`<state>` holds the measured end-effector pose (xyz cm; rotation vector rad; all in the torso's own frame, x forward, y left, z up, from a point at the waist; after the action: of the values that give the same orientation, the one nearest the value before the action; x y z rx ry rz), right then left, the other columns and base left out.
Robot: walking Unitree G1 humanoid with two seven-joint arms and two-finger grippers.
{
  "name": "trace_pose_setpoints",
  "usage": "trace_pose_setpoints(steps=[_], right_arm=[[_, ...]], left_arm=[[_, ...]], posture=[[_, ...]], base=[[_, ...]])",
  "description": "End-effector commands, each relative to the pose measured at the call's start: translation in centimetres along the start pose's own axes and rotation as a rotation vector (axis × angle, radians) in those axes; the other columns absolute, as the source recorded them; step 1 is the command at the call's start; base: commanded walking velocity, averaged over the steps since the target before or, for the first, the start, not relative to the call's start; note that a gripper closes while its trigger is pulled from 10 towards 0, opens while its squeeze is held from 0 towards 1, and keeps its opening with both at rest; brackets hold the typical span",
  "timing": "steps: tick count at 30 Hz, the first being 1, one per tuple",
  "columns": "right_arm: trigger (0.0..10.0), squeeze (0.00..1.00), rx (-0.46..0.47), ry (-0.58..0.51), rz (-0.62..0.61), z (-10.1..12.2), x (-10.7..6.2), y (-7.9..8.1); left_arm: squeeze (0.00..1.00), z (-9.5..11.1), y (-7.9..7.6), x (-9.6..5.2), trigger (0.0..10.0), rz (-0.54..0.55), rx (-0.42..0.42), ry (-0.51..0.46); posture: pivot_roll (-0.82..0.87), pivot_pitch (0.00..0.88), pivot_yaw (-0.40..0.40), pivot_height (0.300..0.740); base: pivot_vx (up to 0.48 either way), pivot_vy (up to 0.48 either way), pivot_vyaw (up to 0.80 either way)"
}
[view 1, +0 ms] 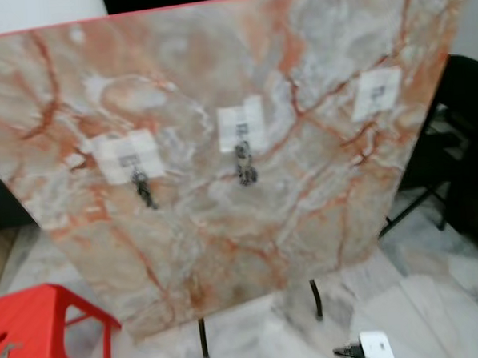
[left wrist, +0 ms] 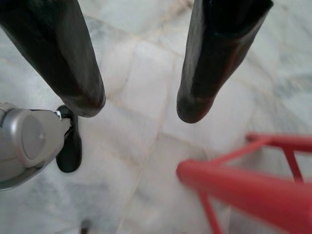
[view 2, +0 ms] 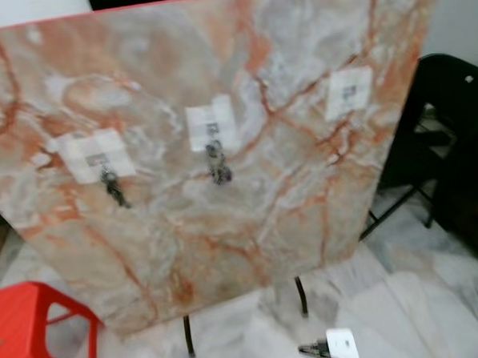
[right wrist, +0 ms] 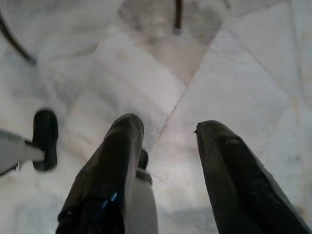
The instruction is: Hang keys on a hook
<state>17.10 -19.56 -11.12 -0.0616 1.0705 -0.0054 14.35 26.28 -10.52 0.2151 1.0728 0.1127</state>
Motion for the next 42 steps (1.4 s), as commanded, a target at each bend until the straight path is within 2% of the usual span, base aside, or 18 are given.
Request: trace_pose_setpoints(steps=[1,11,20,24,29,38,42], right_arm=[[10.0,0.0,0.002,0.009,0.009,-0.2,0.0,0.3],[10.0,0.0,0.024,0.016,0.006,-0.3,0.1,0.8],[10.0,0.0,0.082,0.012,-0.004,-0.6,0.0,1.0],[10.0,0.0,0.131,0.008,-0.026,-0.7,0.0,0.6],[10.0,0.0,0.148,0.006,-0.036,-0.8,-0.1,0.1],[10.0,0.0,0.091,-0.002,-0.029,-0.6,-0.1,-0.3],[10.0,0.0,0.087,-0.003,-0.031,-0.7,-0.1,-0.1]], left_arm=[[0.0,-1.2,0.1,-0.2,10.0,0.003,0.002,0.04],[0.0,-1.3,0.1,-0.2,10.0,0.013,0.001,0.055],[0.0,-0.8,-0.5,0.0,10.0,0.004,0.008,0.052],[0.0,-0.6,-1.1,0.1,10.0,-0.01,0.004,0.048],[0.0,-0.9,-1.4,0.0,10.0,-0.024,-0.008,0.046],[0.0,-1.1,-1.8,0.0,10.0,-0.027,-0.01,0.046],[0.0,-1.1,-1.7,0.0,10.0,-0.029,0.0,0.05]], posture=[[0.04,0.0,-0.018,0.722],[0.03,0.0,-0.012,0.722],[0.0,0.0,0.005,0.722],[0.01,0.0,0.005,0.722],[0.01,0.0,-0.005,0.722],[0.0,0.0,-0.022,0.722],[-0.01,0.0,-0.009,0.722]], base=[[0.0,0.0,0.8],[0.0,0.0,0.74],[0.0,0.0,0.0],[0.0,0.0,0.0],[0.0,0.0,0.0],[0.0,0.0,0.0],[0.0,0.0,0.8]])
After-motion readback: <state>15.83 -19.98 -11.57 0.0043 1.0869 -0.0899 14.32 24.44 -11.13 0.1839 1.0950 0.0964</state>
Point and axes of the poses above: a point about 5 cm out from each wrist's last joint towards the gripper, its own x axis pointing out of the wrist towards the gripper, its own z axis along the axis of the wrist's last joint, y = z × x, the point moved 2 cm from there along x, pointing out of the wrist towards the gripper, and after that the axes turned 3 degrees about -x, right-handed, at the moved point
